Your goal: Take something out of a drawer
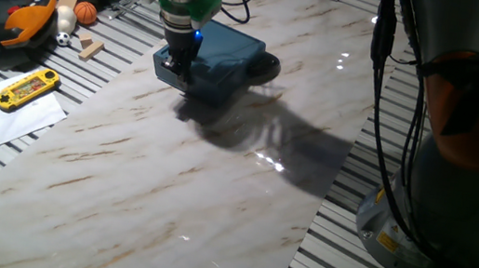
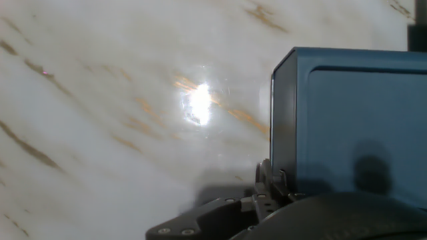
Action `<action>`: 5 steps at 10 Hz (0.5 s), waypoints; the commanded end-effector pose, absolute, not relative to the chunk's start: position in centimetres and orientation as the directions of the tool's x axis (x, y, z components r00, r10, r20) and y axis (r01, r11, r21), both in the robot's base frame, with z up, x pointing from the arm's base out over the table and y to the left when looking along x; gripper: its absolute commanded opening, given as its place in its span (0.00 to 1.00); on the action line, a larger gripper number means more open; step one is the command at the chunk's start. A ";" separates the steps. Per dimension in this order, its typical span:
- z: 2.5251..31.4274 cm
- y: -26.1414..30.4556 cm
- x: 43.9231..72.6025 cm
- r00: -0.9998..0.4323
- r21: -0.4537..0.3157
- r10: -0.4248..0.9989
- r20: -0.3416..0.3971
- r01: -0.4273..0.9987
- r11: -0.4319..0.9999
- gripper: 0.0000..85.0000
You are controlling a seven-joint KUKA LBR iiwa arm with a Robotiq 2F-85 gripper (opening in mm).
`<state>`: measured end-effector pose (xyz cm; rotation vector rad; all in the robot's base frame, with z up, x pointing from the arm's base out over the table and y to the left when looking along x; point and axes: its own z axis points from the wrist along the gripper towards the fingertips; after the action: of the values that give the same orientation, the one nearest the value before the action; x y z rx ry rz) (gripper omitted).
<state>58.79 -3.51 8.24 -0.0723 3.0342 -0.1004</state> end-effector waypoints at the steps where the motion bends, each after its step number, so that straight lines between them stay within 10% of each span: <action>1: 8.2 -3.5 58.8 -0.993 -0.067 -0.053 -0.103 -0.046 0.997 0.20; 5: 8.2 -3.5 58.8 -0.992 -0.079 -0.058 -0.110 -0.049 0.996 0.20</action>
<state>58.77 -3.53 8.24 -0.0810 3.0259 -0.1183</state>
